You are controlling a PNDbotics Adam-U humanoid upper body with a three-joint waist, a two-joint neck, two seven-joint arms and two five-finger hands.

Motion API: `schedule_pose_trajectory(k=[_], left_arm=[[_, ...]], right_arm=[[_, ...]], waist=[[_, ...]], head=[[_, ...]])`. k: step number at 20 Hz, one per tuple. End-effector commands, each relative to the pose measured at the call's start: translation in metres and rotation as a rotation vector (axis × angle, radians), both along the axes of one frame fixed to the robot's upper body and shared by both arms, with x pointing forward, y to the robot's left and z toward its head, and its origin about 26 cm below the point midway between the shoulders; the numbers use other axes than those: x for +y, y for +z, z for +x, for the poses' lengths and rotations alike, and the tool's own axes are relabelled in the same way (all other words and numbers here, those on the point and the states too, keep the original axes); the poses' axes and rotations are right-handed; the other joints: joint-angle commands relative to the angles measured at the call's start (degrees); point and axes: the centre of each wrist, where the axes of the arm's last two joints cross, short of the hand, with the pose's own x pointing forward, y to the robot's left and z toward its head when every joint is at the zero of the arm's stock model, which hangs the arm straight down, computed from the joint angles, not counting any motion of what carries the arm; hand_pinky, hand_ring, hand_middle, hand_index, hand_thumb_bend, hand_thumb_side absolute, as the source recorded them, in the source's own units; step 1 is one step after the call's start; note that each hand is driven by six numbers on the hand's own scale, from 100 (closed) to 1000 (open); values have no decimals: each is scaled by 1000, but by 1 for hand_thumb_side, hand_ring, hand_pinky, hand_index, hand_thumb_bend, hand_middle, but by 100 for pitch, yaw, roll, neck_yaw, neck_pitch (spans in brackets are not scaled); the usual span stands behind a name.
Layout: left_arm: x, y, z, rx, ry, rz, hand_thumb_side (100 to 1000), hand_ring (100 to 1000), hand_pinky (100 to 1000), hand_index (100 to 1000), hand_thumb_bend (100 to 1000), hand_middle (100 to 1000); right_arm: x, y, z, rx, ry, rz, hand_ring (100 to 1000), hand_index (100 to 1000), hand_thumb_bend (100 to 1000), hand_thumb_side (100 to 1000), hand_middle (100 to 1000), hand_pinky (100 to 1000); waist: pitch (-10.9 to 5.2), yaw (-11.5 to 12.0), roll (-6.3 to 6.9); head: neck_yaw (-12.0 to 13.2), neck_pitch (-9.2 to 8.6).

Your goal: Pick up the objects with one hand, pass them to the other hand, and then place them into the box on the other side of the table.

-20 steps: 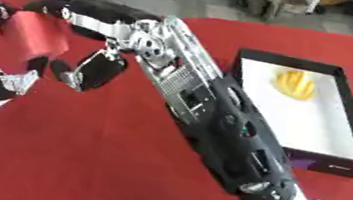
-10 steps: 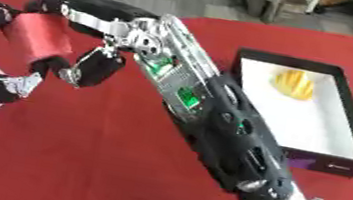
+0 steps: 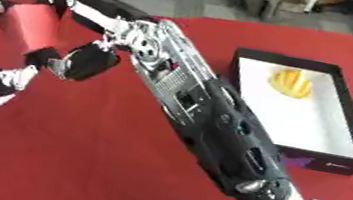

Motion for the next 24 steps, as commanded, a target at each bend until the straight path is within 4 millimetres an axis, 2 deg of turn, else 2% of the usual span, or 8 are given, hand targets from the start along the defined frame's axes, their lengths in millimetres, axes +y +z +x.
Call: schedule_pose_trajectory(k=[1,5,7,9,12,16,19,24], left_arm=[[1,2,-1,-9,35,2,257,556,635,644,100,501],[2,0,-2,7,63,-5,291,587,654,698,116,538],[3,-1,-1,25,74,13,342,631,686,781,267,598],[5,-3,0,52,86,48,398,675,711,823,350,642],[10,-4,2,110,109,103,488,733,745,867,508,708],[18,-3,4,177,151,178,532,777,787,900,726,754],[26,-4,7,222,207,186,575,781,791,915,780,761],[31,-3,8,231,286,110,576,773,779,916,744,752]], right_arm=[[-1,13,-4,-29,-1,51,1000,658,100,230,543,915],[-2,13,-5,-20,-9,70,1000,645,100,202,534,912],[-2,14,-6,-21,-6,74,1000,637,100,187,529,910],[-3,14,-6,-24,-3,76,1000,634,100,180,526,908],[-4,14,-5,-27,2,74,1000,631,100,173,524,906],[-6,15,-6,-32,8,60,1000,629,100,169,522,904],[-8,15,-6,-34,7,57,1000,627,100,168,520,903],[-10,15,-6,-30,2,59,1000,620,100,160,515,901]], waist=[[-98,-6,26],[-101,-7,26],[-102,-12,25],[-102,-18,27],[-101,-22,31],[-102,-26,35],[-106,-26,36],[-106,-23,30]], head=[[4,6],[2,6],[3,8],[5,12],[3,22],[-8,41],[-22,43],[-57,49]])
